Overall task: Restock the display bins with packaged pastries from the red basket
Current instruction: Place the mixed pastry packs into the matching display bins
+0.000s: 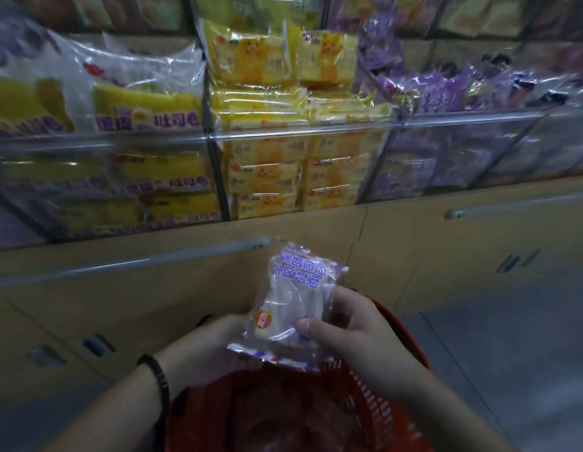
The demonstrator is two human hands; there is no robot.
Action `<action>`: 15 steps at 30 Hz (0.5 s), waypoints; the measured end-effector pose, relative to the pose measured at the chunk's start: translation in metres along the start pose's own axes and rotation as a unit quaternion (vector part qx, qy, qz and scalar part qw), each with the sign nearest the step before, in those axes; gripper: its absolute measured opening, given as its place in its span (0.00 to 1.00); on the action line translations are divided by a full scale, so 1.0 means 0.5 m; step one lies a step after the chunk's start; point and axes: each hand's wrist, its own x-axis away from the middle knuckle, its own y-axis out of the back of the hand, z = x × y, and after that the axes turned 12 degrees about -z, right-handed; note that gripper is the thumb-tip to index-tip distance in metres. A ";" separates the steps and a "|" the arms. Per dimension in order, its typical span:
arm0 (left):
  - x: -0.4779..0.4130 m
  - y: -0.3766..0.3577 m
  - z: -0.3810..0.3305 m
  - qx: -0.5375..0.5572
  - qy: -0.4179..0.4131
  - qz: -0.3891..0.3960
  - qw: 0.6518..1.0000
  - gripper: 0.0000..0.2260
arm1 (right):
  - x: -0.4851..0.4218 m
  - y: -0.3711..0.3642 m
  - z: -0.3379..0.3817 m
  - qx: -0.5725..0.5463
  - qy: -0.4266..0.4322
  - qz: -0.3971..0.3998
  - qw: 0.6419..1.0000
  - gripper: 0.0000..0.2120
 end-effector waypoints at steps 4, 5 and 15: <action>0.021 -0.018 -0.011 0.064 -0.039 0.020 0.997 0.19 | -0.018 0.028 -0.007 -0.064 -0.035 -0.110 0.991 0.15; 0.034 -0.025 -0.018 0.072 -0.055 0.034 0.995 0.19 | -0.024 0.039 -0.008 -0.081 -0.051 -0.140 0.986 0.14; 0.064 -0.026 -0.035 0.141 -0.109 0.001 0.984 0.24 | -0.034 0.065 -0.013 -0.106 -0.144 -0.084 0.980 0.24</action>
